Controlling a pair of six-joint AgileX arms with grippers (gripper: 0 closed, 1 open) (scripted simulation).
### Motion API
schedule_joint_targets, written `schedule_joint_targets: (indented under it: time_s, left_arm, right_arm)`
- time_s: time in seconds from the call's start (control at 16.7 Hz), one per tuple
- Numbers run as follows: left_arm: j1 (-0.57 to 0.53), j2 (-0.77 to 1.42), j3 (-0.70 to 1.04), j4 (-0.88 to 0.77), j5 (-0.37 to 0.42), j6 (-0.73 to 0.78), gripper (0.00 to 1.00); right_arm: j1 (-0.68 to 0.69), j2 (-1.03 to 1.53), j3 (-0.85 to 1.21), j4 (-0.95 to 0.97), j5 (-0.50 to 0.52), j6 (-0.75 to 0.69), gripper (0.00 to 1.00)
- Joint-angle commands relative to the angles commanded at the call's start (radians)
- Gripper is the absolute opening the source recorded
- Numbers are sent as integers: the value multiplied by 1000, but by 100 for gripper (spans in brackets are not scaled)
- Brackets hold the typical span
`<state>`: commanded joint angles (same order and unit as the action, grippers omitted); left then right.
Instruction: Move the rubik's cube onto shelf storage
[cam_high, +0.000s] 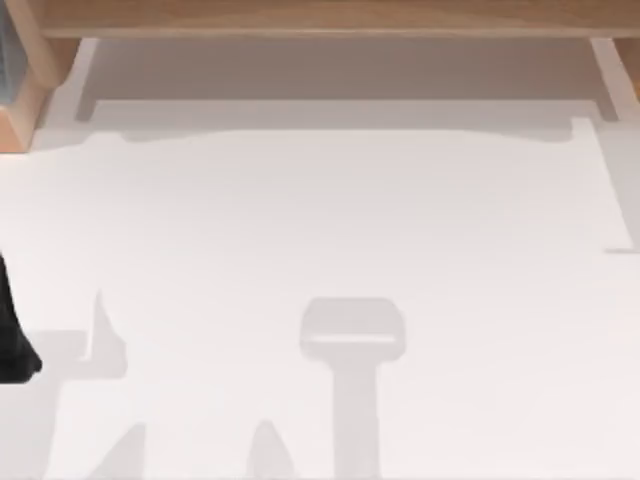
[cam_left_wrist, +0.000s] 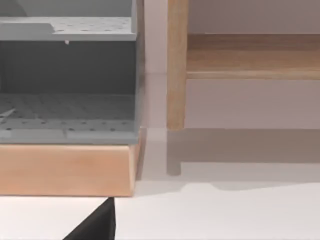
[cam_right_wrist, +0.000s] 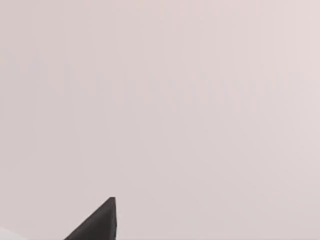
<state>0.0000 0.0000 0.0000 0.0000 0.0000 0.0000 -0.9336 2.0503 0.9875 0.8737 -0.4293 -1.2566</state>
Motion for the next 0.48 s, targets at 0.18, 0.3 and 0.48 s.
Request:
schedule_joint_targets:
  time_s: [0.18, 0.3, 0.48]
  left_arm:
    - [0, 0, 0, 0, 0, 0, 100]
    - [0, 0, 0, 0, 0, 0, 100]
    - [0, 0, 0, 0, 0, 0, 100]
  right_arm:
    - [25, 21, 251, -346, 87, 124, 100]
    - [62, 41, 424, -588, 139, 206, 100]
    - [144, 83, 679, -956, 205, 326, 100]
